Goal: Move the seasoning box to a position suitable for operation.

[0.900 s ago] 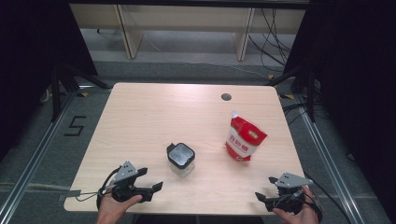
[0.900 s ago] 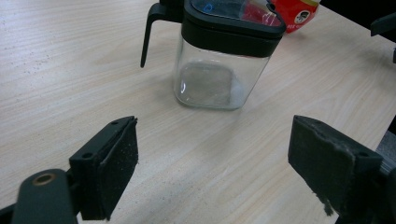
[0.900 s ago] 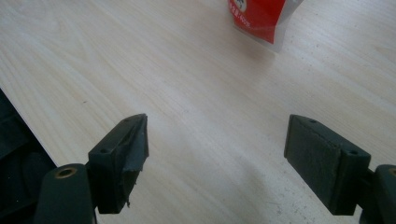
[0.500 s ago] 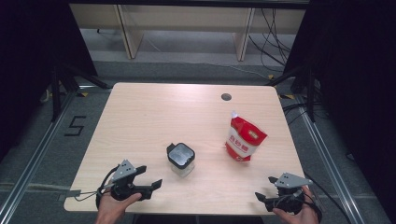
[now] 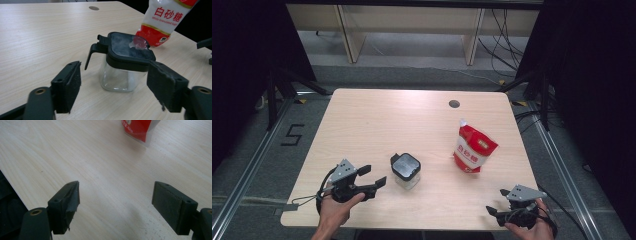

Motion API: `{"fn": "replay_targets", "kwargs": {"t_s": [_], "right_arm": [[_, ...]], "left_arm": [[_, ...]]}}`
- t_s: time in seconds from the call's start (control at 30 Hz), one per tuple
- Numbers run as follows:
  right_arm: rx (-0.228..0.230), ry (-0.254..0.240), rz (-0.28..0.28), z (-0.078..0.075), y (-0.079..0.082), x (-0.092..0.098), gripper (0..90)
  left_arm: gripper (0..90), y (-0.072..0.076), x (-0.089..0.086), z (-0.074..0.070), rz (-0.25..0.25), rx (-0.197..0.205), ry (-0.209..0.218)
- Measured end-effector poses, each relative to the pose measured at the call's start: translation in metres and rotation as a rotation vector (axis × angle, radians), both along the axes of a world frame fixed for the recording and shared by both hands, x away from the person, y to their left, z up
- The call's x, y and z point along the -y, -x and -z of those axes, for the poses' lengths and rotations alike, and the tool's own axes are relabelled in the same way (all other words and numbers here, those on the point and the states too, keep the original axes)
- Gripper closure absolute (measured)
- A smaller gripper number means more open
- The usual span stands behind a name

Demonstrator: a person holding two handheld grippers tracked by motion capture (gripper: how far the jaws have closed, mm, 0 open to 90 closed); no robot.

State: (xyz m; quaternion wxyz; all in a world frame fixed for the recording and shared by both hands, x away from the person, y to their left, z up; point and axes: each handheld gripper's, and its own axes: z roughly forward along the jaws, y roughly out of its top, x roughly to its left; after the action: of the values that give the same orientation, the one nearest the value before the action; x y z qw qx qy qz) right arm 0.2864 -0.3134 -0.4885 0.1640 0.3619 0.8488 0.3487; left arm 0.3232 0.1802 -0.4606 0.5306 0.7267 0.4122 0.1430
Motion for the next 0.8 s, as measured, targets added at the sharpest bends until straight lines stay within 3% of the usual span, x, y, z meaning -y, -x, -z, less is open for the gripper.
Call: {"fn": "replay_targets", "kwargs": {"t_s": [0.1,0.13,0.2,0.3,0.37,0.4,0.47,0.53,0.67,0.8], "right_arm": [[-0.003,0.0,-0.016,0.001,-0.001,0.0,23.2],[-0.018,0.0,0.002,0.0,0.001,-0.001,23.2],[-0.006,0.003,0.005,0.0,0.001,0.0,23.3],[-0.001,0.005,0.003,0.0,0.0,0.001,23.4],[-0.005,0.001,0.003,0.001,0.0,0.001,23.5],[-0.012,-0.001,0.003,0.001,0.0,0.0,23.7],[-0.007,-0.001,0.0,0.001,0.0,0.0,24.1],[-0.015,-0.004,0.006,0.001,0.0,-0.001,24.0],[-0.003,0.0,0.004,0.001,0.0,0.0,24.0],[-0.004,0.001,0.006,0.001,-0.001,0.001,24.0]], "left_arm": [[36.1,-0.01,0.004,-0.005,0.023,0.003,-0.023],[39.6,-0.012,0.005,-0.006,0.028,0.005,-0.033],[42.4,-0.015,0.006,-0.008,0.038,0.01,-0.042],[59.4,-0.019,0.008,-0.012,0.062,0.026,-0.055],[63.7,-0.024,0.01,-0.014,0.078,0.039,-0.062],[71.2,-0.029,0.012,-0.016,0.081,0.037,-0.066],[77.1,-0.035,0.016,-0.018,0.062,0.043,-0.074],[79.4,-0.039,0.018,-0.019,0.064,0.036,-0.066],[83.4,-0.055,0.031,-0.02,0.083,0.045,-0.122],[86.8,-0.065,0.035,-0.02,0.081,0.036,-0.125]]}}
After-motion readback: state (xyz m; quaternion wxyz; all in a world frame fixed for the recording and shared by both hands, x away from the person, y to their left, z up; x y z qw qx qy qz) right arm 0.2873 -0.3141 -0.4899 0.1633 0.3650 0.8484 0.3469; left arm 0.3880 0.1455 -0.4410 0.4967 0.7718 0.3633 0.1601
